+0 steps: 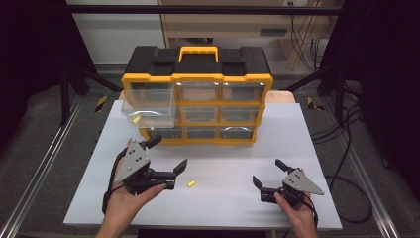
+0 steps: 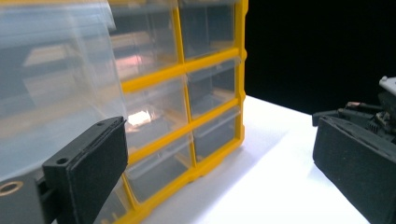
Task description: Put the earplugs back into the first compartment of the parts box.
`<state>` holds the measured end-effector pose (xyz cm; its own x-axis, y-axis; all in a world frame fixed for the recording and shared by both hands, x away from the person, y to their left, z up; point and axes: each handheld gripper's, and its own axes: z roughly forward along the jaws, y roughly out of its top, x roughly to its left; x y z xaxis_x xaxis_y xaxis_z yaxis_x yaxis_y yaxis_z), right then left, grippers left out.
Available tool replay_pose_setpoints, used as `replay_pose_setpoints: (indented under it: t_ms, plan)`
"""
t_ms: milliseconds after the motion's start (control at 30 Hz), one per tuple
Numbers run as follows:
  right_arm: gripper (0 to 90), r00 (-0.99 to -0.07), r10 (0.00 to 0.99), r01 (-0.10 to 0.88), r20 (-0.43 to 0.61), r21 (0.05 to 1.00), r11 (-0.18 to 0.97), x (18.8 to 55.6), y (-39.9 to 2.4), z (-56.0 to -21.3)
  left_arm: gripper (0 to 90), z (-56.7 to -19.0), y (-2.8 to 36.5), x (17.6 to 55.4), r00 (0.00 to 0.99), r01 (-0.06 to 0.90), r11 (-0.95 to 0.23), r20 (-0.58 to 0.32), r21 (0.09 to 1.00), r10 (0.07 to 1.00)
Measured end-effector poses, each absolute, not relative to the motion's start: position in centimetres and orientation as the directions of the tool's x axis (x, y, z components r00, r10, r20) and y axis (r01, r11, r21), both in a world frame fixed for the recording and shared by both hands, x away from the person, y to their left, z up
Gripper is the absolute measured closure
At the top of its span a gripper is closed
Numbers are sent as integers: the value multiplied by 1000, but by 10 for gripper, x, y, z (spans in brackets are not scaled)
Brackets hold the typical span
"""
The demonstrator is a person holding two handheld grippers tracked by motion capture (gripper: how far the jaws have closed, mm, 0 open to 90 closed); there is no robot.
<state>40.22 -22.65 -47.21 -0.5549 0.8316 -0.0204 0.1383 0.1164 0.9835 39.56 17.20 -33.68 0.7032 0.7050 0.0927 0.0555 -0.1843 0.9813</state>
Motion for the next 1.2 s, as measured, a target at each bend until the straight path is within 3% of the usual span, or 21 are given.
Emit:
replay_pose_setpoints:
  t_ms: [333, 1200]
  plan:
    - [30, -555, 832, 139, -20, 983, 116, 402, -227, -472, 30, -372, 165, 408, 710, 128, -217, 63, 968, 701]
    - [30, -556, 831, 140, -22, 983, 120, 402, -226, -472, 36, -412, 155, 420, 731, 231, -306, 42, 924, 681]
